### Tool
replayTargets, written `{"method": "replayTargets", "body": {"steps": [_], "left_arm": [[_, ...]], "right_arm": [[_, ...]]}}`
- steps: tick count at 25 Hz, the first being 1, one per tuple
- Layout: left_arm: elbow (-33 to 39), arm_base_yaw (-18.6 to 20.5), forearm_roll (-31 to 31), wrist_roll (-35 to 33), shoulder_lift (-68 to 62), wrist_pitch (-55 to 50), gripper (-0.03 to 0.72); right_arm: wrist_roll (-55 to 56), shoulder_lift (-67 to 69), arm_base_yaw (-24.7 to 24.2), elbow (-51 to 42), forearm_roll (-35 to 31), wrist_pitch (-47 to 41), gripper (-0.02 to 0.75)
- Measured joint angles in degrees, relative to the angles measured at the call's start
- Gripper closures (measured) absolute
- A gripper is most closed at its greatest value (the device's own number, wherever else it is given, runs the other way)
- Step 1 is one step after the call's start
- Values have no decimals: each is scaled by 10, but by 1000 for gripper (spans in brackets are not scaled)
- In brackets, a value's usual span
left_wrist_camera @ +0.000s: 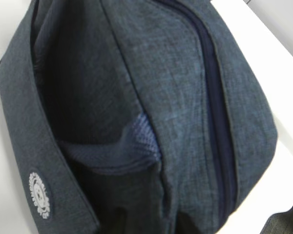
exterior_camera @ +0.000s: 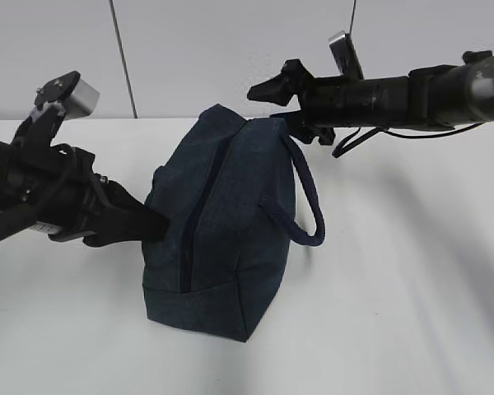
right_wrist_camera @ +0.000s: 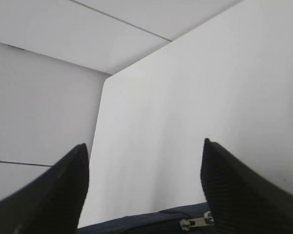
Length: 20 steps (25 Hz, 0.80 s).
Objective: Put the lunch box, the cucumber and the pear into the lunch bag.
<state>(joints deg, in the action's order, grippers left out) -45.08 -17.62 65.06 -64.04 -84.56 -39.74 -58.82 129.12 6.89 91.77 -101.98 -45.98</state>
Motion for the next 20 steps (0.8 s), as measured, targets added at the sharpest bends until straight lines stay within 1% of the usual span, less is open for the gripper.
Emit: {"method": "replayTargets", "body": {"steps": [3, 5, 6, 8, 10, 11, 13, 15, 18, 20], "left_arm": [[0, 0, 0, 0, -2, -2, 355], [0, 0, 0, 0, -4, -11, 277], [0, 0, 0, 0, -4, -20, 256], [0, 1, -1, 0, -4, -38, 238], [0, 2, -6, 1, -1, -51, 239], [0, 3, -13, 4, 4, -53, 247], [1, 10, -36, 22, 24, -49, 277], [3, 20, -81, 50, 50, -39, 293], [3, 33, -161, 128, 95, -13, 300], [3, 37, -226, 200, 126, 0, 300]], "right_arm": [[-2, -12, -21, 0, 8, -7, 178], [-9, -26, -36, 0, 13, -21, 177], [-15, -31, -43, 0, 14, -35, 177], [-25, -45, -55, 0, 18, -64, 177], [-29, -59, -63, 0, 30, -94, 177], [-29, -67, -64, 0, 48, -101, 180], [-24, -91, -64, 0, 122, -104, 208], [-6, -120, -64, 0, 209, -104, 238], [59, -173, -64, 0, 349, -101, 255], [140, -210, -64, 0, 464, -96, 261]]}}
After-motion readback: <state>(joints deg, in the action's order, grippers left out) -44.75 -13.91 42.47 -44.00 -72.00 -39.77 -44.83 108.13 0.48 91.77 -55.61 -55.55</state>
